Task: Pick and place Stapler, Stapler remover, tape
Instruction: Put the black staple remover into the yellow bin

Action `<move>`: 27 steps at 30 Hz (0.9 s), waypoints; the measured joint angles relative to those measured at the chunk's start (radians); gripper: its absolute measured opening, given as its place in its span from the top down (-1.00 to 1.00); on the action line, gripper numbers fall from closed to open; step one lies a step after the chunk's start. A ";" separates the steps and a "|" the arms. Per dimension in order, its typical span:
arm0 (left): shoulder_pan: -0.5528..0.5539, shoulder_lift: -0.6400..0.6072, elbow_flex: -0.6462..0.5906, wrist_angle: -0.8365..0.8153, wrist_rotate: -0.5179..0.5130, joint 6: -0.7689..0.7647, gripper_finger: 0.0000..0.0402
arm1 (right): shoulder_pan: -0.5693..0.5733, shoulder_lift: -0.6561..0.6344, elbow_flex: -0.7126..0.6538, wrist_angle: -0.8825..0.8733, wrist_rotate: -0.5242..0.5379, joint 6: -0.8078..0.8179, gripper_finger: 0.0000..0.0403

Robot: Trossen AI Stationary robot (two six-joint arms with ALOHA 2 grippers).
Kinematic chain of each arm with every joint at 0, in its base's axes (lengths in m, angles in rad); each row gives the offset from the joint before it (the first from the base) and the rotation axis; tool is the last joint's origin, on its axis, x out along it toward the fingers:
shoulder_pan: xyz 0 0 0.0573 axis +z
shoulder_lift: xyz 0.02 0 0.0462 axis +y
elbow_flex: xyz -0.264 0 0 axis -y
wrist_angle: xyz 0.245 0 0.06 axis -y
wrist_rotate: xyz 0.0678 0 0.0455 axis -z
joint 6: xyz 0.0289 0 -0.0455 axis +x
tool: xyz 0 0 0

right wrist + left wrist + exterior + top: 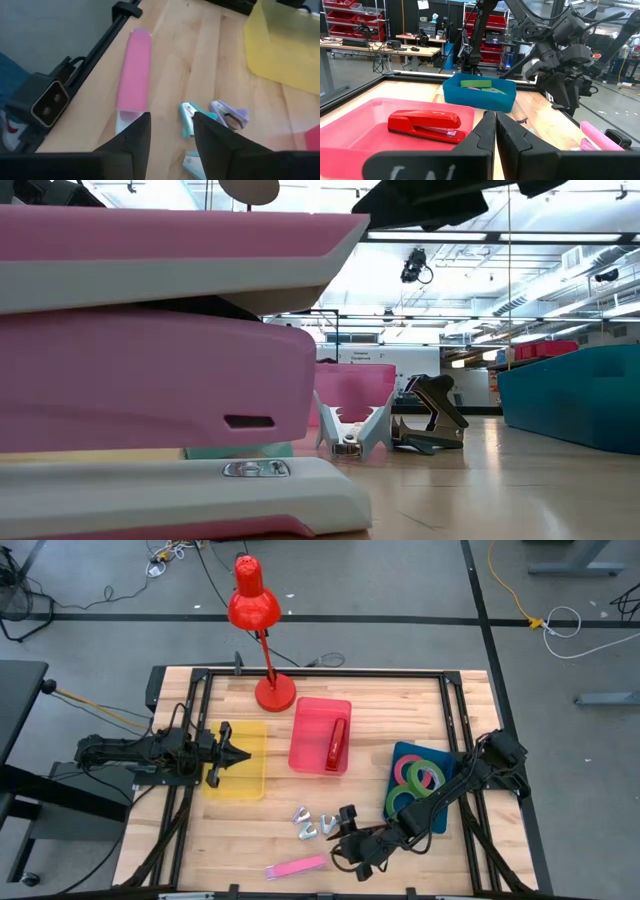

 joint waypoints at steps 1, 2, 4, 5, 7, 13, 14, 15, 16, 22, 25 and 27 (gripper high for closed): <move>0.000 0.000 0.000 0.000 0.000 0.000 0.91 | 0.000 0.000 0.000 0.001 0.009 0.000 0.26; 0.000 0.000 0.000 0.000 0.000 0.000 0.91 | 0.000 0.000 0.000 0.000 0.020 0.000 0.26; 0.000 0.000 0.000 0.000 0.000 0.000 0.91 | 0.000 0.000 0.000 0.001 0.029 -0.001 0.26; 0.000 0.000 0.000 0.000 0.000 0.000 0.91 | 0.000 0.000 0.000 0.001 0.029 -0.006 0.26; 0.000 0.000 0.000 0.000 0.000 0.000 0.91 | 0.000 0.000 0.000 0.001 0.036 -0.021 0.26; 0.000 0.000 0.000 0.000 0.000 0.000 0.91 | 0.000 0.000 0.000 0.001 0.055 -0.032 0.26; 0.000 0.000 0.000 0.000 0.000 0.000 0.91 | 0.000 0.000 0.000 0.001 0.055 -0.040 0.26; 0.000 0.000 0.000 0.000 0.000 0.000 0.91 | 0.000 0.000 0.000 0.001 0.055 -0.050 0.26; 0.000 0.000 0.000 0.000 0.000 0.000 0.91 | 0.000 0.000 0.000 0.001 0.055 -0.057 0.26; 0.000 0.000 0.000 0.000 0.000 0.000 0.91 | 0.000 0.000 0.000 0.001 0.085 -0.066 0.26; 0.000 0.000 0.000 0.000 0.000 0.000 0.91 | -0.001 0.000 0.000 0.001 0.084 -0.054 0.26; 0.000 0.000 0.000 0.000 0.000 0.000 0.91 | -0.004 0.000 0.000 0.001 0.082 -0.041 0.26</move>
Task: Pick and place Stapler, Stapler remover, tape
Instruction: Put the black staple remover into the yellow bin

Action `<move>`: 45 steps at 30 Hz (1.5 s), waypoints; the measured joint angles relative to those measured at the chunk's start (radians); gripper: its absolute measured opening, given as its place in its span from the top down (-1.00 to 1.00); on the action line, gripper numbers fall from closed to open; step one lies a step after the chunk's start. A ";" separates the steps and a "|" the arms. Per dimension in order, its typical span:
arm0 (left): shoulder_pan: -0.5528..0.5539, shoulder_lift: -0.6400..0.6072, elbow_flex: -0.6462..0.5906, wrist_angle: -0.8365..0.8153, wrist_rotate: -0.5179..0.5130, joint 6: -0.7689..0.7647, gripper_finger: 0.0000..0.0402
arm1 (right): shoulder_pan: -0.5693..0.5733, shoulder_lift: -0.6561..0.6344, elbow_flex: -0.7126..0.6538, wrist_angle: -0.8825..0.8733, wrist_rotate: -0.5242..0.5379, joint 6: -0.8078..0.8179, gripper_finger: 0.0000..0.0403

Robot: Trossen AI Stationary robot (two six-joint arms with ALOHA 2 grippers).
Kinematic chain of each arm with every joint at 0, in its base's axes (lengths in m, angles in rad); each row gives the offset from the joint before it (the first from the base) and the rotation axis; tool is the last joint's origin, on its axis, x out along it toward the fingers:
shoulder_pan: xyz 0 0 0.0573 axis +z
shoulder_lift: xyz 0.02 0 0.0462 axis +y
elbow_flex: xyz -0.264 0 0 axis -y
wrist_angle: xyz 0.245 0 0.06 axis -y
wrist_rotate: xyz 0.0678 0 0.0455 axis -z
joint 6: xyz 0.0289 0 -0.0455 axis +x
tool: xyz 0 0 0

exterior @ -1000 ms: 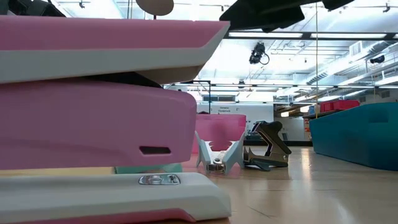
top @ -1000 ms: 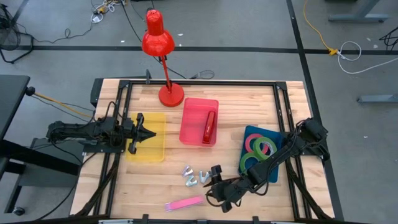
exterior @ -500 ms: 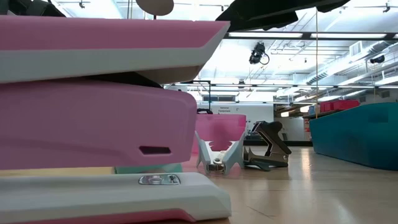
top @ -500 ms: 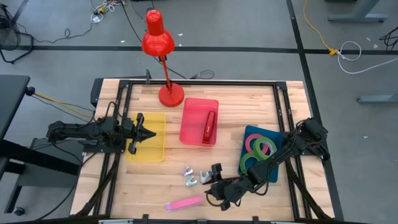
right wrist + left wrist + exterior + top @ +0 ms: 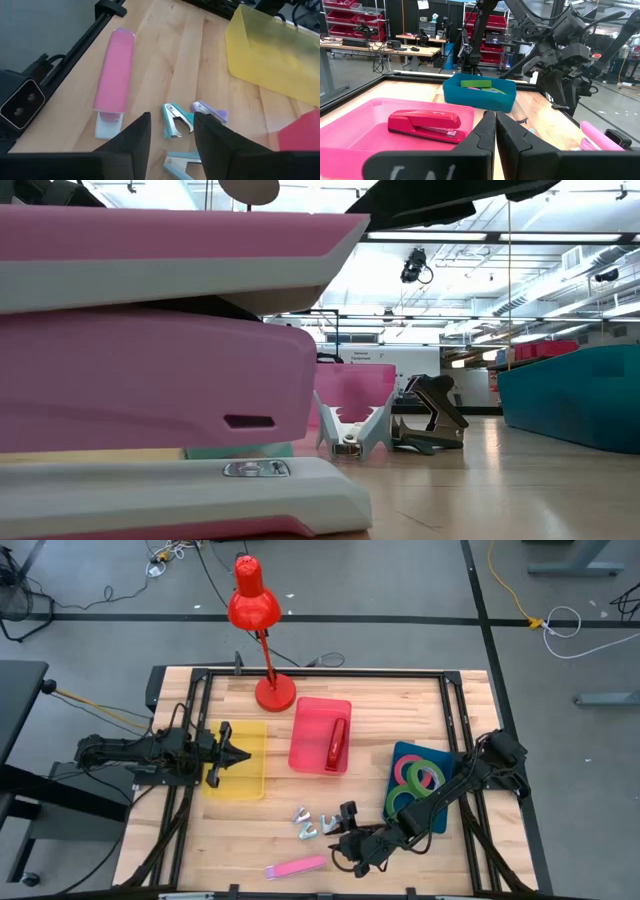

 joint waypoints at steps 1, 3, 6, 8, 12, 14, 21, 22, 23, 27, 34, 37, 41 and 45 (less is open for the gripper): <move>0.000 0.000 0.000 0.000 0.000 0.000 0.91 | -0.001 0.000 0.000 0.000 -0.001 0.000 0.26; 0.000 0.000 0.000 0.000 0.000 0.000 0.91 | -0.001 0.000 0.000 0.000 -0.001 0.000 0.26; 0.000 0.000 0.000 0.000 0.000 0.000 0.91 | -0.001 0.000 0.000 0.000 -0.001 0.020 0.26; 0.000 0.000 0.000 0.000 0.000 0.000 0.91 | -0.001 0.000 0.000 0.000 -0.001 0.044 0.26; 0.000 0.000 0.000 0.000 0.000 0.000 0.91 | -0.001 0.000 0.000 -0.008 -0.001 0.056 0.26; 0.000 0.000 0.000 0.000 0.000 0.000 0.91 | -0.001 0.000 0.000 -0.024 -0.001 0.057 0.26; 0.000 0.000 0.000 0.000 0.000 0.000 0.91 | -0.012 -0.001 0.000 -0.209 0.000 0.125 0.26; 0.000 0.000 0.000 0.000 0.000 0.000 0.91 | -0.016 -0.001 0.000 -0.234 0.005 0.151 0.26; 0.000 0.000 0.000 0.000 0.000 0.000 0.91 | -0.019 -0.001 0.000 -0.257 0.013 0.180 0.26; 0.000 0.000 0.000 0.000 0.000 0.000 0.91 | -0.024 -0.001 0.000 -0.338 0.027 0.229 0.26; 0.000 0.000 0.000 0.000 0.000 0.000 0.91 | -0.023 -0.001 0.000 -0.403 0.042 0.261 0.26; 0.000 0.000 0.000 0.000 0.000 0.000 0.91 | -0.023 -0.001 0.000 -0.421 0.045 0.263 0.26; 0.000 0.000 0.000 0.000 0.000 0.000 0.91 | -0.023 -0.001 0.000 -0.449 0.044 0.273 0.26; 0.000 0.000 0.000 0.000 0.000 0.000 0.91 | -0.020 0.004 0.000 -0.468 0.042 0.310 0.26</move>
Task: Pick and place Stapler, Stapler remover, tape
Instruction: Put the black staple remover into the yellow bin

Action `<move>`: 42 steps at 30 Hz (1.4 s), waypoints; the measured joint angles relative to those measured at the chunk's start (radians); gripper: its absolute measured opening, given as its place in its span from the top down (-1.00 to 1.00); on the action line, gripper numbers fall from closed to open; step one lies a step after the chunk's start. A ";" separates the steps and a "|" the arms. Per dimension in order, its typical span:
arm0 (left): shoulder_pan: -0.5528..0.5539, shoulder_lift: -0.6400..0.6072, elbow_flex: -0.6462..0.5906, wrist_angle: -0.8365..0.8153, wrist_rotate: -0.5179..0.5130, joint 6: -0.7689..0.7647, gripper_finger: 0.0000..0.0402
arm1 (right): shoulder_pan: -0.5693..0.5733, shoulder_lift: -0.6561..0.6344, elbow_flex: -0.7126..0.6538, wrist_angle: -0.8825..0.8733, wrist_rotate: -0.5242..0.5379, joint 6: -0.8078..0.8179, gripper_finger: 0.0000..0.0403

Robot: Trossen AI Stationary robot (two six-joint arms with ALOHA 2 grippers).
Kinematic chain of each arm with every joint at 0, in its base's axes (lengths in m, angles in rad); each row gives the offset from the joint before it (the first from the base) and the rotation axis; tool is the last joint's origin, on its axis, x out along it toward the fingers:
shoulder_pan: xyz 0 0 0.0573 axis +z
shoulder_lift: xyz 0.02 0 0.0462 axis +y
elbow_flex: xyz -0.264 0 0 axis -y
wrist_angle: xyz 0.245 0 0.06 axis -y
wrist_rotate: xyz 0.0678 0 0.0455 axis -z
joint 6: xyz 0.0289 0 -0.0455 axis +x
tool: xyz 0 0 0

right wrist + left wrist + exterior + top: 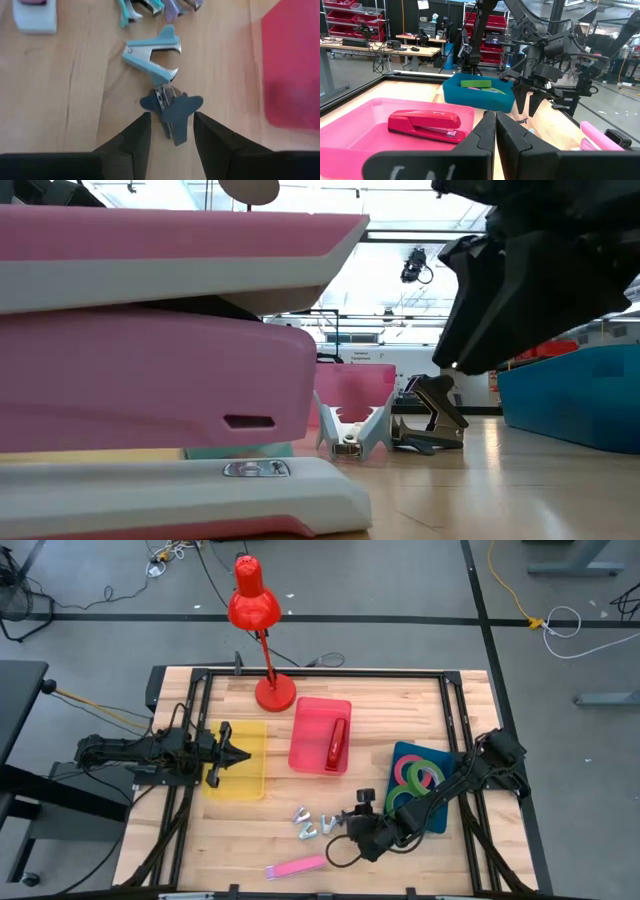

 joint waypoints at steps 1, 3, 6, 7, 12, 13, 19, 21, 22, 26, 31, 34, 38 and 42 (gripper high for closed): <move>0.000 0.000 0.000 0.000 0.000 0.000 0.91 | 0.002 0.002 0.000 -0.002 0.000 0.000 0.26; 0.000 0.000 0.000 0.000 0.000 0.000 0.91 | 0.004 0.008 0.000 0.002 0.002 -0.003 0.26; 0.000 0.000 0.000 0.000 0.000 0.000 0.91 | 0.005 0.025 0.000 0.001 0.000 0.004 0.26; 0.000 0.000 0.000 0.000 0.000 0.000 0.91 | 0.005 0.034 0.000 0.006 0.001 0.005 0.26; 0.000 0.000 0.000 0.000 0.000 0.000 0.91 | 0.005 0.071 0.000 0.015 0.012 0.004 0.26; 0.000 0.000 0.000 0.000 0.000 0.000 0.91 | 0.005 0.074 0.000 0.014 0.016 0.004 0.26; 0.000 0.000 0.000 0.000 0.000 0.000 0.91 | 0.008 0.075 0.000 0.005 0.038 0.004 0.26; 0.000 0.000 0.000 0.000 0.000 0.000 0.91 | 0.010 0.075 0.000 0.005 0.051 0.003 0.26; 0.000 0.000 0.000 0.000 0.000 0.000 0.91 | 0.011 0.075 0.000 0.004 0.061 0.003 0.26; 0.000 0.000 0.000 0.000 0.000 0.000 0.91 | 0.016 0.075 0.000 0.011 0.067 0.003 0.26; 0.000 0.000 0.000 0.000 0.000 0.000 0.91 | 0.028 0.075 0.000 0.024 0.109 0.003 0.26; 0.000 0.000 0.000 0.000 0.000 0.000 0.91 | 0.034 0.072 0.000 0.034 0.135 0.003 0.26; 0.000 0.000 0.000 0.000 0.000 0.000 0.91 | 0.037 0.072 0.000 0.040 0.167 0.003 0.26; 0.000 0.000 0.000 0.000 0.000 0.000 0.91 | 0.036 0.072 0.000 0.041 0.169 0.004 0.27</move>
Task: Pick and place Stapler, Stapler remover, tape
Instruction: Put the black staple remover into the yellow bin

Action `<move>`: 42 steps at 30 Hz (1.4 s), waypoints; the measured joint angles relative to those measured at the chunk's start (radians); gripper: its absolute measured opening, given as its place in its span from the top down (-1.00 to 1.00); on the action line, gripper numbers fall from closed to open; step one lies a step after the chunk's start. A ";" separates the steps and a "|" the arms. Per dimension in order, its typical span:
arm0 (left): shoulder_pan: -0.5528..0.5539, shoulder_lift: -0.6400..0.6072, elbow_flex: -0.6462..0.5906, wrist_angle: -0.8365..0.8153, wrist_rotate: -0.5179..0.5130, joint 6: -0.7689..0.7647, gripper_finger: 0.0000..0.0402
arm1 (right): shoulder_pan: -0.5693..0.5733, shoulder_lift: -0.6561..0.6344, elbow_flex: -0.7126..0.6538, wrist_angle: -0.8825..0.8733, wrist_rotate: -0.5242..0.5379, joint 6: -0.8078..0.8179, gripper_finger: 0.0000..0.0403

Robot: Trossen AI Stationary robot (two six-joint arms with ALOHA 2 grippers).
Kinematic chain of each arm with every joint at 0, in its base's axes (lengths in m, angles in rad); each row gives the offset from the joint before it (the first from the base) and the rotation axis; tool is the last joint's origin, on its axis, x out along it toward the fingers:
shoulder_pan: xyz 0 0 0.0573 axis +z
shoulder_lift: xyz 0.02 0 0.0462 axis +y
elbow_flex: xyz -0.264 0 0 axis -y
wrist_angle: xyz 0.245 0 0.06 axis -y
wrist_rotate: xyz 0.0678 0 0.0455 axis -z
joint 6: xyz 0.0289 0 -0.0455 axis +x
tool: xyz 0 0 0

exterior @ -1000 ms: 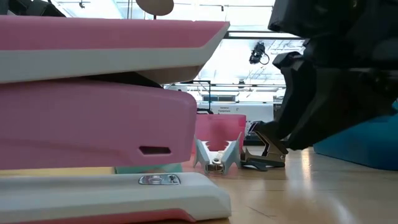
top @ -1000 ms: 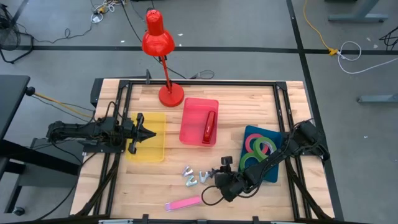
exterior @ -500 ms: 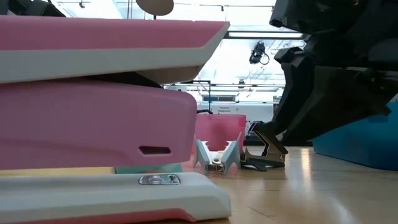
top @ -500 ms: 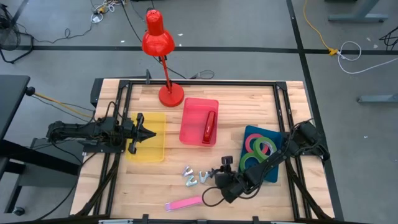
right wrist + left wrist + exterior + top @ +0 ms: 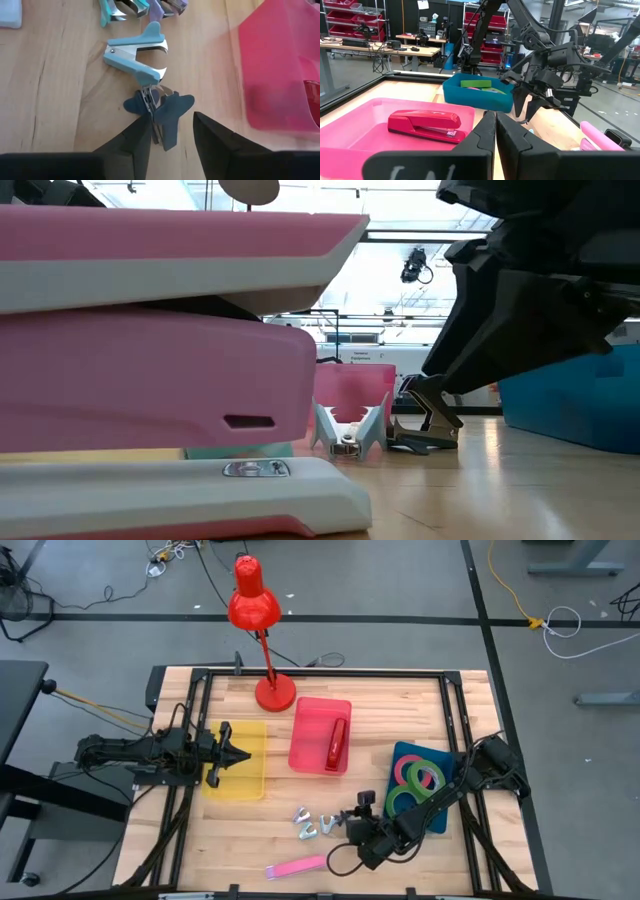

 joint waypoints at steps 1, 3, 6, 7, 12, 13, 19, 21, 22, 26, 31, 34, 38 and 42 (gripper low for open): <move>0.000 0.000 0.000 0.000 0.000 0.000 0.91 | -0.001 0.000 0.000 0.001 0.001 0.000 0.29; 0.000 0.000 0.000 0.000 0.000 0.000 0.91 | -0.006 0.000 0.000 0.001 0.000 0.000 0.32; 0.000 0.000 0.000 0.000 0.000 0.000 0.91 | -0.013 0.000 0.000 0.009 -0.006 0.001 0.40; 0.000 0.000 0.000 0.000 0.000 0.000 0.91 | -0.013 0.000 0.000 0.013 -0.006 0.000 0.42; 0.000 0.000 0.000 0.000 0.000 0.000 0.91 | -0.013 0.000 0.000 0.032 -0.007 -0.004 0.53; 0.000 0.000 0.000 0.000 0.000 0.000 0.91 | -0.013 0.000 0.000 0.030 -0.010 -0.004 0.55; 0.000 0.000 0.000 0.000 0.000 0.000 0.91 | -0.013 0.000 0.000 0.029 -0.036 -0.005 0.77; 0.000 0.000 0.000 0.000 0.000 0.000 0.91 | -0.013 -0.001 0.000 0.028 -0.039 -0.007 0.85; 0.000 0.000 0.000 0.000 0.000 0.000 0.91 | -0.013 -0.001 0.000 0.027 -0.038 -0.008 0.89; 0.000 0.000 0.000 0.000 0.000 0.000 0.91 | -0.013 -0.003 0.002 0.029 -0.032 -0.011 0.98; 0.000 0.000 0.000 0.000 0.000 0.000 0.91 | -0.013 -0.003 0.002 0.029 -0.032 -0.018 0.99; 0.000 0.000 0.000 0.000 0.000 0.000 0.91 | -0.013 -0.003 0.002 0.031 -0.030 -0.026 0.99; 0.000 0.000 0.000 0.000 0.000 0.000 0.91 | -0.012 -0.004 0.002 0.031 -0.024 -0.041 0.99; 0.000 0.000 0.000 0.000 0.000 0.000 0.91 | -0.012 -0.024 0.000 0.022 -0.020 -0.053 1.00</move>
